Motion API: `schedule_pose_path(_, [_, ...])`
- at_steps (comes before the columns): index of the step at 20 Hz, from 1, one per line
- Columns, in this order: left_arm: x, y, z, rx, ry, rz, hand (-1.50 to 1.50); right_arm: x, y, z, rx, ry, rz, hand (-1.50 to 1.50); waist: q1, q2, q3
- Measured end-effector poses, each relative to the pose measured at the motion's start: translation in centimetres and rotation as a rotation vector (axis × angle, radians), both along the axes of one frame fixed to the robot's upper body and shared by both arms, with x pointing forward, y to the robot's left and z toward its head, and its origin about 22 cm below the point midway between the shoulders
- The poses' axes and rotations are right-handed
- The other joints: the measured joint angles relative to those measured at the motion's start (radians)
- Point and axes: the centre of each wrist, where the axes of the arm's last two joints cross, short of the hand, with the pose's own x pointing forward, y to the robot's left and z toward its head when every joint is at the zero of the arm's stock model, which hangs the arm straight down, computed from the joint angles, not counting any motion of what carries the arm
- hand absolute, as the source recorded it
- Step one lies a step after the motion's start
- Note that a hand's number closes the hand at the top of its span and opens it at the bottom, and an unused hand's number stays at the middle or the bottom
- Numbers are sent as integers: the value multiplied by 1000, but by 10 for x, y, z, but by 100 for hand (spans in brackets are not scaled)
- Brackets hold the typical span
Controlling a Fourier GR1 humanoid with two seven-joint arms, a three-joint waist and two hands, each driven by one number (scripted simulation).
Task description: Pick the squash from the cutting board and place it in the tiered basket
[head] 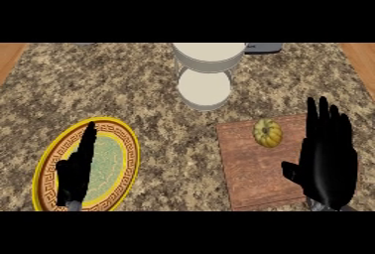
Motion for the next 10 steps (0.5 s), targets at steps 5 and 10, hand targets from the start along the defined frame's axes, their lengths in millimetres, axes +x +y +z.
schedule_pose_path(5, [4,-3,1,-6,10,-15,0,0,54,1,-117,2,-55,-150,16,3,5])
schedule_pose_path(10, [3,-9,-2,-6,0,-25,0,11,95,-7,-198,19,-86,-150,25,7,9])
